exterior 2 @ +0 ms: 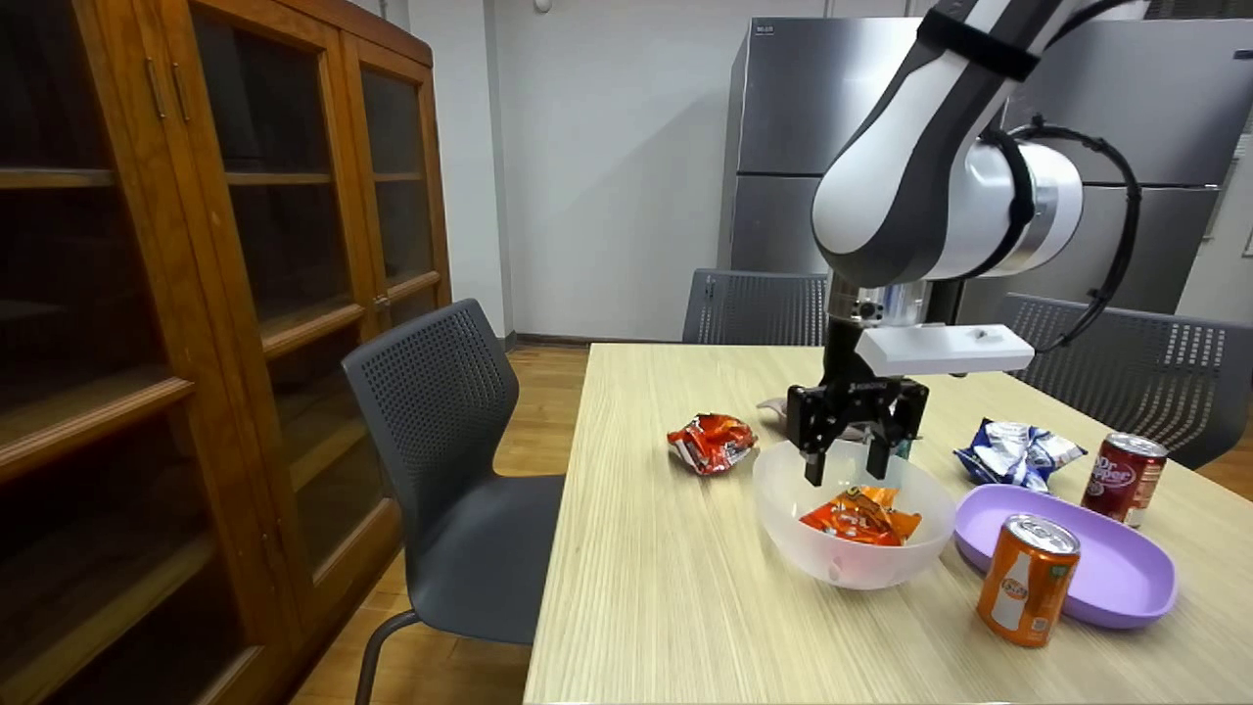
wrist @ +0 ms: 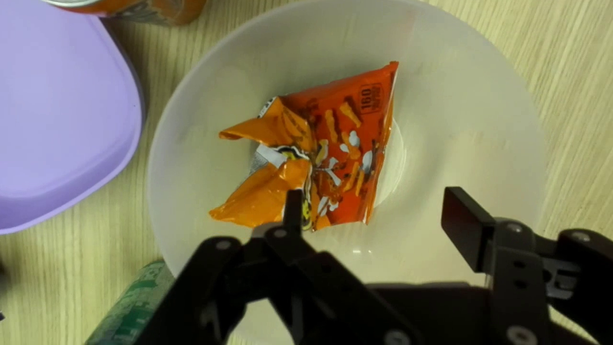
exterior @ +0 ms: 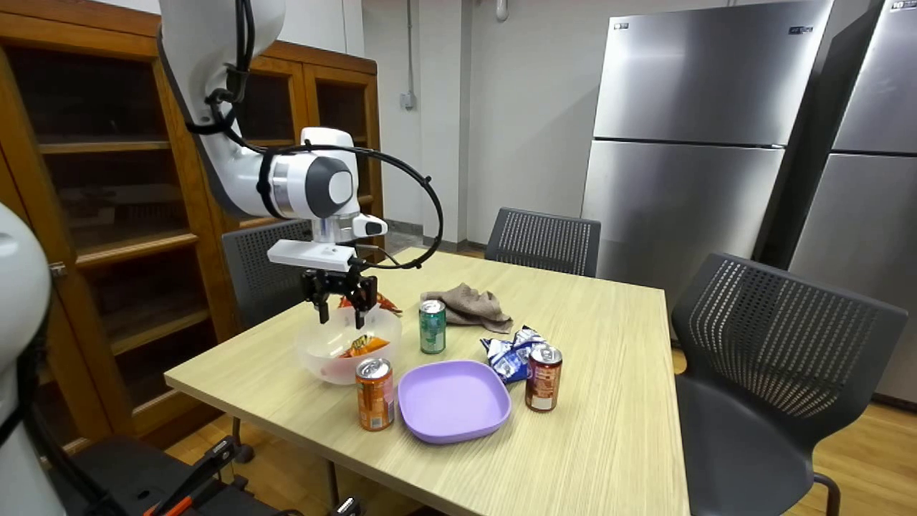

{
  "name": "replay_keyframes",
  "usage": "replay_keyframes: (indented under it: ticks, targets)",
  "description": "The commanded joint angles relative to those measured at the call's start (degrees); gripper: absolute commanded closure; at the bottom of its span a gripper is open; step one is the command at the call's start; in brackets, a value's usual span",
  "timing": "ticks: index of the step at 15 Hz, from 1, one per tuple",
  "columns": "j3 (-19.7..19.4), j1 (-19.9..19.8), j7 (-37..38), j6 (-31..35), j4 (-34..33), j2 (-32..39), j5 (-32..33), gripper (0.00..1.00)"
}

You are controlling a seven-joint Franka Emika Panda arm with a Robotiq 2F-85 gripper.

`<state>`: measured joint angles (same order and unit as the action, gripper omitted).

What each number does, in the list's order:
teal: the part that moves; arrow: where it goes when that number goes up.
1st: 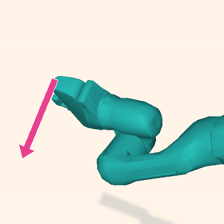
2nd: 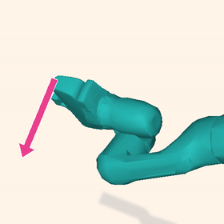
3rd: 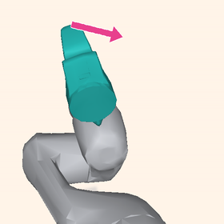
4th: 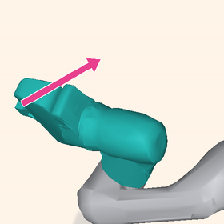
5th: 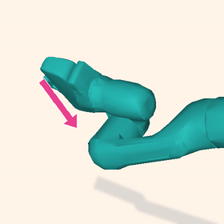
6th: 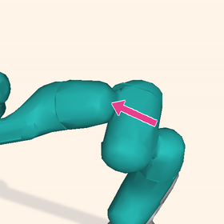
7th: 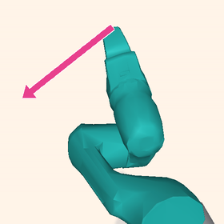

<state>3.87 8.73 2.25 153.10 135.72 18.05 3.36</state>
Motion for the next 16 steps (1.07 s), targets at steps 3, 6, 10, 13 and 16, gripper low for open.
replay_keyframes:
  ticks: [3, 6, 10, 13, 16]
  targets:
    - [-0.05, 3.51, 7.31, -1.4, 1.89, -6.97, 2.95, 0.0]
    - [0.55, 4.97, 9.92, -2.59, 0.89, -8.46, 4.58, 0.0]
    - [1.82, 4.23, 7.36, -1.72, 0.2, -7.21, 3.27, 0.0]
    - [1.9, 4.3, 7.38, -1.98, 0.2, -7.37, 3.27, 0.0]
    - [1.86, 4.47, 8.4, -1.66, -0.05, -6.95, 3.15, 0.0]
